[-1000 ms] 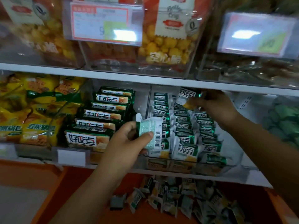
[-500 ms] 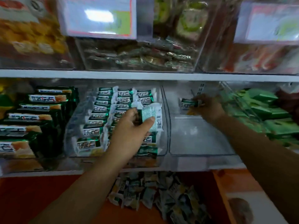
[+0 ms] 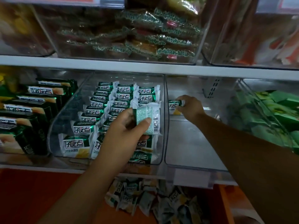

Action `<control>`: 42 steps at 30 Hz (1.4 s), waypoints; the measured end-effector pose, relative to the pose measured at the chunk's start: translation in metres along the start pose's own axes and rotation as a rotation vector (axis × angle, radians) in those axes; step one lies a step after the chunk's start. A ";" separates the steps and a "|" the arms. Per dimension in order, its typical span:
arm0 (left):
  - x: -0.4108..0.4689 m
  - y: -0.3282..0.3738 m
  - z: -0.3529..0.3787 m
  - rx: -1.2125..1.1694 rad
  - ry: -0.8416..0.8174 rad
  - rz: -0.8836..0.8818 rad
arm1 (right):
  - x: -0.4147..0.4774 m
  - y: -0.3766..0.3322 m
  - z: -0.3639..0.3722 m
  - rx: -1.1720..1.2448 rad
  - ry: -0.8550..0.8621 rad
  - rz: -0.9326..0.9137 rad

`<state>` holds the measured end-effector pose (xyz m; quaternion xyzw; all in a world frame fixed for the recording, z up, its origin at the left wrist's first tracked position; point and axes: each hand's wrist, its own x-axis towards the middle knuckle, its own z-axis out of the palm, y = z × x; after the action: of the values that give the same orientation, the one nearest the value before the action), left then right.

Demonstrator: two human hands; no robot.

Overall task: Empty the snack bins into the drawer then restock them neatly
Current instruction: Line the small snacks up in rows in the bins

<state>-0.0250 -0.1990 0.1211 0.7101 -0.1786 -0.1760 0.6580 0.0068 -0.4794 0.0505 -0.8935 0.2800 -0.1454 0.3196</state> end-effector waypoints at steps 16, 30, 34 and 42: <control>-0.065 0.035 0.008 -0.116 -0.024 0.048 | -0.211 -0.095 -0.093 0.656 -0.211 -0.277; -0.122 0.057 0.018 -0.028 -0.154 -0.090 | -0.282 -0.079 -0.110 0.094 -0.102 -0.558; -0.123 0.057 0.018 -0.062 -0.249 -0.186 | -0.280 -0.070 -0.103 0.178 -0.044 -0.498; -0.107 0.041 0.014 0.048 -0.212 -0.082 | -0.265 -0.072 -0.107 0.822 -0.312 -0.077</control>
<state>-0.1260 -0.1624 0.1624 0.7097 -0.2222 -0.2724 0.6106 -0.2230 -0.3289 0.1565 -0.7131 0.1137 -0.1196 0.6813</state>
